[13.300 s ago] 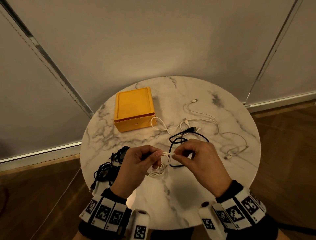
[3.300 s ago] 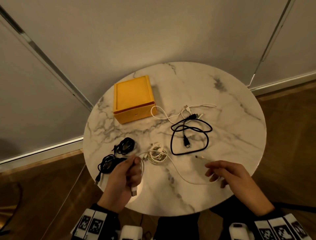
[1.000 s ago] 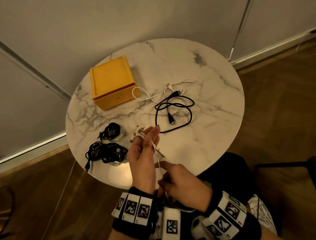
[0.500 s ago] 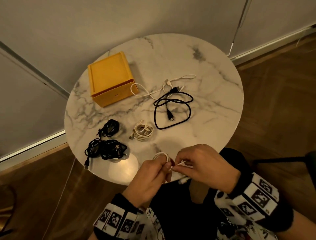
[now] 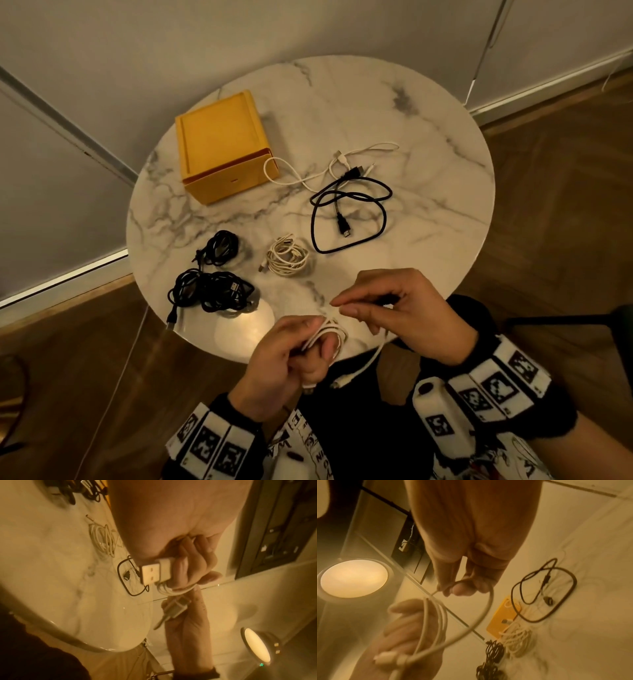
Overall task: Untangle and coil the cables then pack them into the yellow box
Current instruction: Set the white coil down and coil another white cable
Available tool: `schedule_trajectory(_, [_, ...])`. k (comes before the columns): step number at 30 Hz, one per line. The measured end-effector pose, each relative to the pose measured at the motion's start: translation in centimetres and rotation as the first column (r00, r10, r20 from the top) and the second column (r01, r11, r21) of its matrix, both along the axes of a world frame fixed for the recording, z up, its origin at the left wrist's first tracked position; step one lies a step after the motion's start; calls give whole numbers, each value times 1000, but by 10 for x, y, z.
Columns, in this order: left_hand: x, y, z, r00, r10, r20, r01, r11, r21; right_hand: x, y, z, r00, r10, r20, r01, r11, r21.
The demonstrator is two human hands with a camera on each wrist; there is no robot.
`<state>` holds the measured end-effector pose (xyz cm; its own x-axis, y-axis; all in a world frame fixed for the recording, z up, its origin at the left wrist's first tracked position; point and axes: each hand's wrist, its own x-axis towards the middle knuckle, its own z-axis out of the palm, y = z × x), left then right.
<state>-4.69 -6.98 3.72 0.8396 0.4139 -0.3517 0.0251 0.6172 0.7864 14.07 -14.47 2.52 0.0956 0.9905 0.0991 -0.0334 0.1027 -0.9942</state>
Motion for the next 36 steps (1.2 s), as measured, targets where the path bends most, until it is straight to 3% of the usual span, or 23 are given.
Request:
schedule_trajectory(7, [-2,9,8,985,102,138,-80,985,-153,-41,6,-11,972,-118,-201,100,990,-97])
schedule_trajectory(13, [-2,11,11,970,243,29,-234,955,-182,-50,5,-10,972,-37,-233,8,992,-125])
schedule_trajectory(18, [0,10,7,955,291,55,-270,933,-238,-58,7,-10,998,-56,11,57,989,-139])
schedule_trajectory(21, [0,12,2,946,278,165,-212,919,-333,-57,8,-10,995,-61,82,72,987,-142])
schedule_trajectory(22, [1,14,1,938,287,195,-197,903,-382,-57,7,-10,997,-52,51,59,987,-150])
schedule_trajectory(24, [3,16,1,926,324,194,-224,885,-409,-57,6,-11,987,-27,-158,-2,983,-181])
schedule_trajectory(26, [7,16,3,913,371,173,-284,878,-385,-56,5,-15,931,-60,-359,-18,978,-209])
schedule_trajectory(28, [14,16,7,885,444,138,-365,848,-385,-55,5,-19,879,-128,-459,17,971,-239])
schedule_trajectory(33, [32,11,16,791,611,34,-528,710,-466,-54,5,-20,825,-284,-489,159,946,-281])
schedule_trajectory(36, [34,13,18,732,681,33,-557,626,-546,-53,3,-20,823,-288,-490,178,950,-258])
